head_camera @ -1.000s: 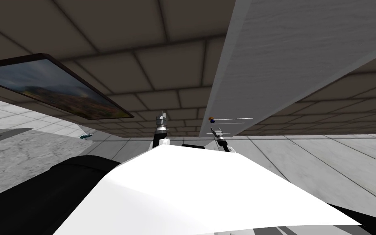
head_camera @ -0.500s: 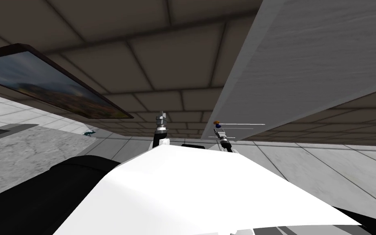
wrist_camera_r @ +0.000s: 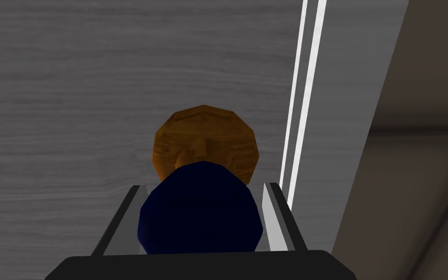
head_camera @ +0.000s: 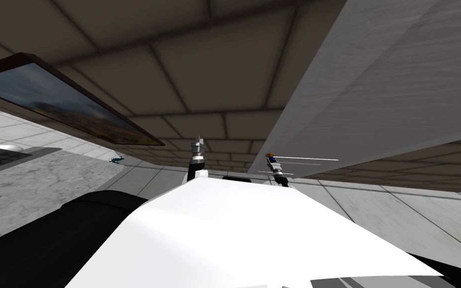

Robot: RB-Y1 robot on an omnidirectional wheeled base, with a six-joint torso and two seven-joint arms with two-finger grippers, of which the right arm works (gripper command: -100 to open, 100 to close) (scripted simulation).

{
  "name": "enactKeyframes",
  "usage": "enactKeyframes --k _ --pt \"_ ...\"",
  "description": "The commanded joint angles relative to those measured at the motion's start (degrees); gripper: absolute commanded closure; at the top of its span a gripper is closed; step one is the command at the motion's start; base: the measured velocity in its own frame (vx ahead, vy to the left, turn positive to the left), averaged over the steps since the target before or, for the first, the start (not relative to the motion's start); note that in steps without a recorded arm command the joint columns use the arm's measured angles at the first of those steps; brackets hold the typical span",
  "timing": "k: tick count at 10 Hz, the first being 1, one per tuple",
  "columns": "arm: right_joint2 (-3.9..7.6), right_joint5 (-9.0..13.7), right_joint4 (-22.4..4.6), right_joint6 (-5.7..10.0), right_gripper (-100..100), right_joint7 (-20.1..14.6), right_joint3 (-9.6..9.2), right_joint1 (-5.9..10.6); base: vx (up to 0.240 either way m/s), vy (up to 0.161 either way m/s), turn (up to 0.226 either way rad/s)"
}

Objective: Pull the door open

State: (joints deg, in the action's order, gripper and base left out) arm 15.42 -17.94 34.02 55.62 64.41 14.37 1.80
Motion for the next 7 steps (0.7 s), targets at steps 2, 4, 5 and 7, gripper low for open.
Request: enactKeyframes --k 2,4,5,7 --pt "-0.21 -0.1 0.1 -0.06 100 0.0 -0.17 -0.09 -0.019 -0.01 0.004" --pt "-0.21 -0.1 0.1 -0.06 100 0.0 -0.17 -0.09 -0.011 -0.001 0.0" --pt "-0.21 -0.1 0.1 -0.06 100 0.0 -0.17 -0.09 0.0 0.0 0.0" --pt "-0.07 1.0 0.2 -0.34 100 -3.1 -0.35 -0.12 -0.041 -0.024 0.089"
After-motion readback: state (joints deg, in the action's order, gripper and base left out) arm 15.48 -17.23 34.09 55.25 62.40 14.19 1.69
